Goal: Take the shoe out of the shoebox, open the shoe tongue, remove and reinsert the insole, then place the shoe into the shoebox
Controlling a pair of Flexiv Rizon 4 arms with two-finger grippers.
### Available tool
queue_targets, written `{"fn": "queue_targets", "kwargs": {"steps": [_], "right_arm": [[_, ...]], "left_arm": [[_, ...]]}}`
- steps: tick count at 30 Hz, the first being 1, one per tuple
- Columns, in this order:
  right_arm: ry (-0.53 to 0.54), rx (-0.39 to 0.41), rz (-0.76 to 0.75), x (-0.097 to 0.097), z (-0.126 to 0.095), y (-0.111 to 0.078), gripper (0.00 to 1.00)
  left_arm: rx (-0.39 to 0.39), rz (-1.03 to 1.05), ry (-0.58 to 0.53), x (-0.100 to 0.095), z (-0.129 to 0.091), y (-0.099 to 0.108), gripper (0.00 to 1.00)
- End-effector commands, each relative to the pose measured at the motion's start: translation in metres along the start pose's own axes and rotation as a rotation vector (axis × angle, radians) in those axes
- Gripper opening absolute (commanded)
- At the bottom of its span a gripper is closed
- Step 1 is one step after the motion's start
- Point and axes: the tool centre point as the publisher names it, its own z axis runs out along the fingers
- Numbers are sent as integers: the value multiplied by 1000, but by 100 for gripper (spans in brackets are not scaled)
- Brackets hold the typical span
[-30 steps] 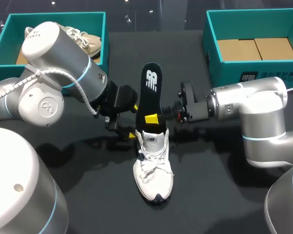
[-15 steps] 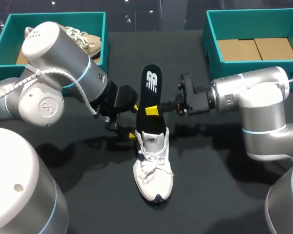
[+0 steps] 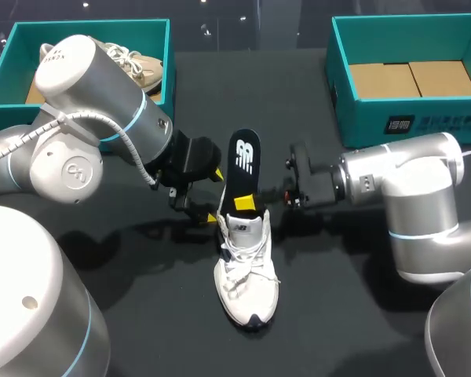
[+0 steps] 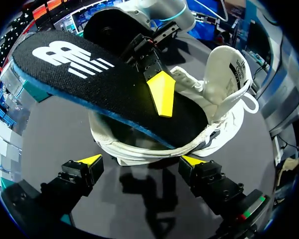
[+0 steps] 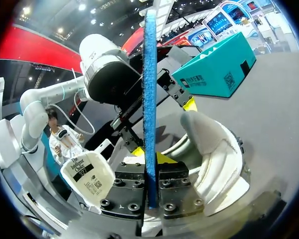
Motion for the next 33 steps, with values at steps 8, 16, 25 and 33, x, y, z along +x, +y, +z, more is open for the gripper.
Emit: {"fn": "queue_targets", "kwargs": {"steps": [8,16,25,33], "right_arm": [[-12,23,-58,10,-1,16,21],[-15,38,-102,9,-10,32,28],[7,64,-113,0,-9,44,20],[66,68,-52,-4,2,23,0]], "left_arm": [[1,1,0,1,0,1,100],[1,1,0,1,0,1,100],[1,1,0,1,0,1,100],[1,1,0,1,0,1,100]]}}
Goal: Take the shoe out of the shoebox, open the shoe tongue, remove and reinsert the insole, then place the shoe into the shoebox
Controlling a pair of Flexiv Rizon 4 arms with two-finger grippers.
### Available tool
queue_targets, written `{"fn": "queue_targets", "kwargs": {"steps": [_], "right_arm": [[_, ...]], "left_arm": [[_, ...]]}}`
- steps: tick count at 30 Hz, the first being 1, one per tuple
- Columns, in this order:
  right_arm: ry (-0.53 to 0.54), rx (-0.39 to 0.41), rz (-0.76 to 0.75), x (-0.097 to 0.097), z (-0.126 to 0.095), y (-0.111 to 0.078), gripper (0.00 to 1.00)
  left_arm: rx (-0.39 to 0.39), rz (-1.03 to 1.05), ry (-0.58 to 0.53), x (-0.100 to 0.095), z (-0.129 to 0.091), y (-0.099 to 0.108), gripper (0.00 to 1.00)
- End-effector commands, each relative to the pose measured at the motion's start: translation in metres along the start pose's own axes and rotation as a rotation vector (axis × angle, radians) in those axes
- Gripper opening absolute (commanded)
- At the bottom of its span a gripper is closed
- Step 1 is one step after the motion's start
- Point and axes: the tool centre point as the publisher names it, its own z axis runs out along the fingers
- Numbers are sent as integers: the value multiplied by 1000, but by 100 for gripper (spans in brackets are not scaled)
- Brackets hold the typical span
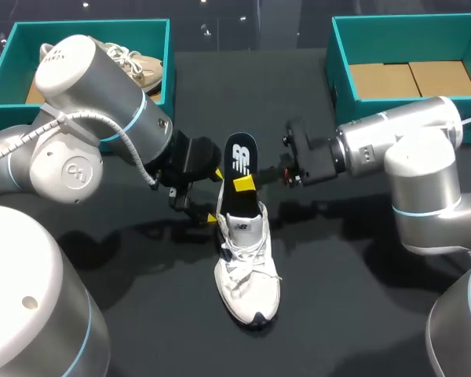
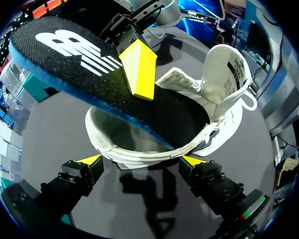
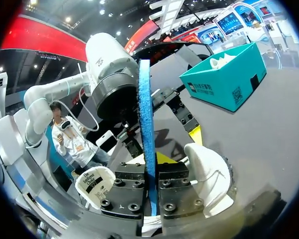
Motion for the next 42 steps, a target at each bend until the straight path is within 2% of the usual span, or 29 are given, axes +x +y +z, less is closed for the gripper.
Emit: {"fn": "queue_targets", "kwargs": {"steps": [1,8,12,13,14,15,16,18,26,31,33,34,42], "right_arm": [[32,-9,25,-7,10,-16,0],[46,-24,95,1,15,-42,0],[39,-34,100,4,13,-44,0],[36,-35,92,5,12,-42,4],[34,-34,82,5,11,-39,17],[33,-32,72,6,11,-36,26],[32,-27,61,6,11,-32,31],[33,-17,39,7,10,-25,33],[36,35,-25,2,6,0,29],[46,40,-34,-5,3,5,24],[64,33,-29,-9,3,4,6],[74,30,-24,-10,3,4,0],[123,9,53,-12,11,-23,0]], "left_arm": [[1,1,0,1,0,1,100],[1,1,0,1,0,1,100],[1,1,0,1,0,1,100],[1,1,0,1,0,1,100],[1,1,0,1,0,1,100],[1,1,0,1,0,1,100],[1,1,0,1,0,1,100],[1,1,0,1,0,1,100],[1,1,0,1,0,1,100],[1,1,0,1,0,1,100],[1,1,0,1,0,1,100],[1,1,0,1,0,1,100],[1,1,0,1,0,1,100]]}}
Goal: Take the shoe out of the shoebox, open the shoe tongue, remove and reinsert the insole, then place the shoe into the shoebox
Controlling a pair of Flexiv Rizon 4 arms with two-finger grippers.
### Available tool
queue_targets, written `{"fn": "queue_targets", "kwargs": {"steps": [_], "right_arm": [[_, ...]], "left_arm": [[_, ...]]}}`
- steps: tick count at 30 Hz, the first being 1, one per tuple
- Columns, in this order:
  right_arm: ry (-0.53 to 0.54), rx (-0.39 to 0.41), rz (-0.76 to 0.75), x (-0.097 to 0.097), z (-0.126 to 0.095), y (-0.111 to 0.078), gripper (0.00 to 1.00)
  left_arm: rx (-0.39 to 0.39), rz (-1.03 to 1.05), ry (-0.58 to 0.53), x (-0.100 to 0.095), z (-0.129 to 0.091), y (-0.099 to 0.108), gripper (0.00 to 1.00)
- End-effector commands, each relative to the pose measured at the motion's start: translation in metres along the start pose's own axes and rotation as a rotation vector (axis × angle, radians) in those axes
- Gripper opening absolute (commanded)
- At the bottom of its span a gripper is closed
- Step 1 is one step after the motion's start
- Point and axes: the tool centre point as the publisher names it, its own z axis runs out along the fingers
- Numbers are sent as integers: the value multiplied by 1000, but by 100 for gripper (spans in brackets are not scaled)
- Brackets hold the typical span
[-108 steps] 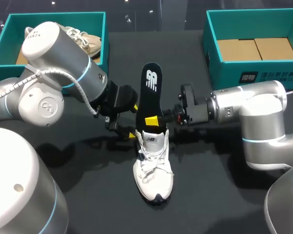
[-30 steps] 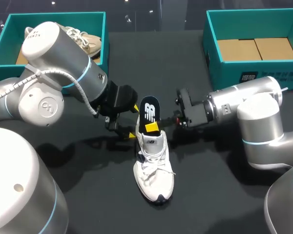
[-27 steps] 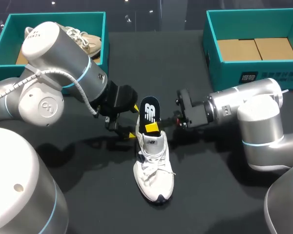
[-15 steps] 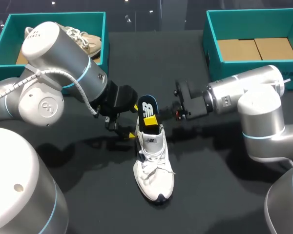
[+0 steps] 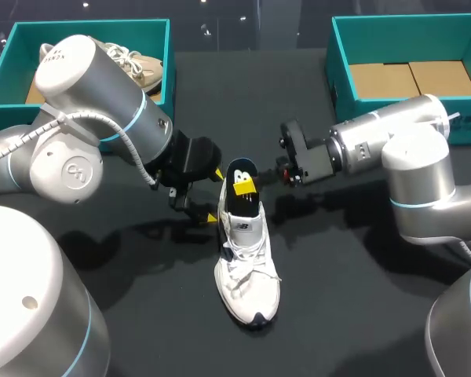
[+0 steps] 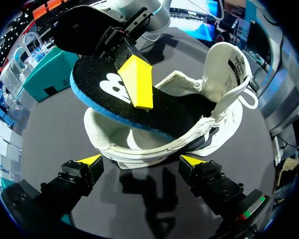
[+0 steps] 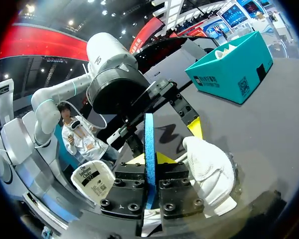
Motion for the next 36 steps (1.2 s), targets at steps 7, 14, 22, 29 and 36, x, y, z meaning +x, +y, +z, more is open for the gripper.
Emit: {"fn": "queue_targets", "kwargs": {"steps": [7,14,22,29,36], "right_arm": [[33,-11,86,1,14,-33,0],[18,9,41,5,11,-16,34],[10,57,-17,2,3,7,31],[24,61,-2,-12,1,7,0],[38,36,67,-14,8,-15,0]], "left_arm": [[1,1,0,1,0,1,100],[1,1,0,1,0,1,100],[1,1,0,1,0,1,100],[1,1,0,1,0,1,100],[1,1,0,1,0,1,100]]}}
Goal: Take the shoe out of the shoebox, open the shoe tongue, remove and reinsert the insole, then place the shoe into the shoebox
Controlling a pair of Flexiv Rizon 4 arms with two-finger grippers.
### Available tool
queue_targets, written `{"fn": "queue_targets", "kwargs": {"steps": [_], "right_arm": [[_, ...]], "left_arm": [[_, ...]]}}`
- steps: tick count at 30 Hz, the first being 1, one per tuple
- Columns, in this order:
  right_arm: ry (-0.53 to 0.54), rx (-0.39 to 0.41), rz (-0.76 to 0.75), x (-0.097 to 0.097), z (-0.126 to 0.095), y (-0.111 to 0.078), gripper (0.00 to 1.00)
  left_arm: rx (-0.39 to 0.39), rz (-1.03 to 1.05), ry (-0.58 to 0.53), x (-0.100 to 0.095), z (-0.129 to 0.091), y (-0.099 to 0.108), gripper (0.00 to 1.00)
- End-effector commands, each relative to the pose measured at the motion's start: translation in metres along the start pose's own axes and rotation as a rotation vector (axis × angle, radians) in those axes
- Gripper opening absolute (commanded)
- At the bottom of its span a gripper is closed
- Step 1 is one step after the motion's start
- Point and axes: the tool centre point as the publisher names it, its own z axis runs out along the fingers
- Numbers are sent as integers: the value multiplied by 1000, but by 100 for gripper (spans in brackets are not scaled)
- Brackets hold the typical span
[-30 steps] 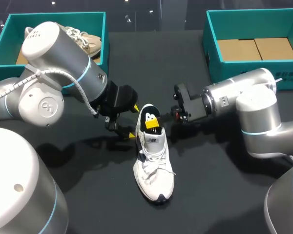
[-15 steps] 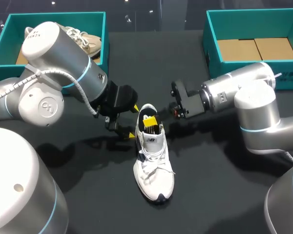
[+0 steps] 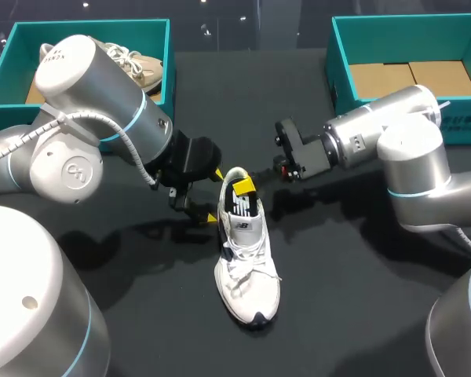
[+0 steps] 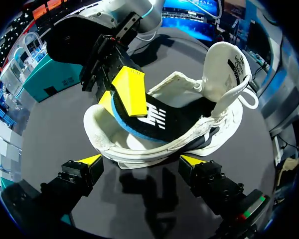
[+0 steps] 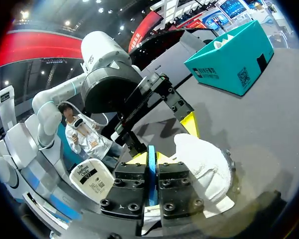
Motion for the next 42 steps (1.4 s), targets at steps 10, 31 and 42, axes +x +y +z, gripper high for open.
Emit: {"fn": "queue_targets", "kwargs": {"steps": [10,31,42], "right_arm": [[-20,-41,3,9,8,-14,22],[-64,-1,-47,9,-9,7,40],[-107,-4,10,10,-29,-3,40]], "left_arm": [[1,1,0,1,0,1,100],[44,25,3,-5,-25,9,100],[12,77,9,-10,-49,26,100]]}}
